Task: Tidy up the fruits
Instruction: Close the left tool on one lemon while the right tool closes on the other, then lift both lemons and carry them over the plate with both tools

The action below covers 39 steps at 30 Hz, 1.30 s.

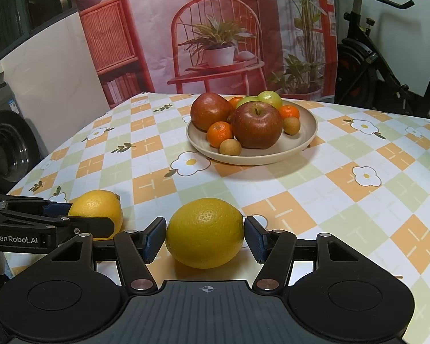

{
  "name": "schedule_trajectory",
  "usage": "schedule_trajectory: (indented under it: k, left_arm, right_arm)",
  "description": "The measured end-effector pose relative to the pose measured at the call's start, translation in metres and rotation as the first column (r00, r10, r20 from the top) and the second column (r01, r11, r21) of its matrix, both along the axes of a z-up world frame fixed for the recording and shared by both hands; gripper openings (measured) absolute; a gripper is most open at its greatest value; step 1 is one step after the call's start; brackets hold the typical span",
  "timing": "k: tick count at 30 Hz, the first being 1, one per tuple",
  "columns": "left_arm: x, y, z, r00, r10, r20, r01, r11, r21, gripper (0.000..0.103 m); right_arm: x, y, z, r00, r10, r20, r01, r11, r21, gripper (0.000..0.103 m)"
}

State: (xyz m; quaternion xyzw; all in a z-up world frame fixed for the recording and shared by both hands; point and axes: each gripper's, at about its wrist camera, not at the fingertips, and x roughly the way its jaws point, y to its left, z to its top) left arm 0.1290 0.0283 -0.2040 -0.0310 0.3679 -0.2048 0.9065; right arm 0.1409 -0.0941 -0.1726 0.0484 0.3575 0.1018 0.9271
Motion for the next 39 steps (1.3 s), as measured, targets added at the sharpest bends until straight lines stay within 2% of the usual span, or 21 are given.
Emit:
schedule_trajectory:
  k: [20, 29, 39]
  left_arm:
    - [0.002, -0.003, 0.016, 0.999, 0.02, 0.024, -0.022, 0.998, 0.055, 0.058]
    - [0.016, -0.01, 0.046, 0.998, 0.013, 0.065, -0.016, 0.999, 0.05, 0.058]
    - [0.039, -0.031, 0.078, 0.991, -0.018, 0.134, 0.013, 0.999, 0.035, 0.058]
  right_arm:
    - [0.003, -0.005, 0.002, 1.0, -0.028, 0.007, 0.028, 0.999, 0.027, 0.055]
    - [0.008, -0.027, 0.011, 0.997, -0.071, 0.042, 0.068, 0.996, 0.056, 0.056]
    - [0.028, -0.054, 0.036, 0.989, -0.091, 0.115, 0.088, 0.996, 0.031, 0.056]
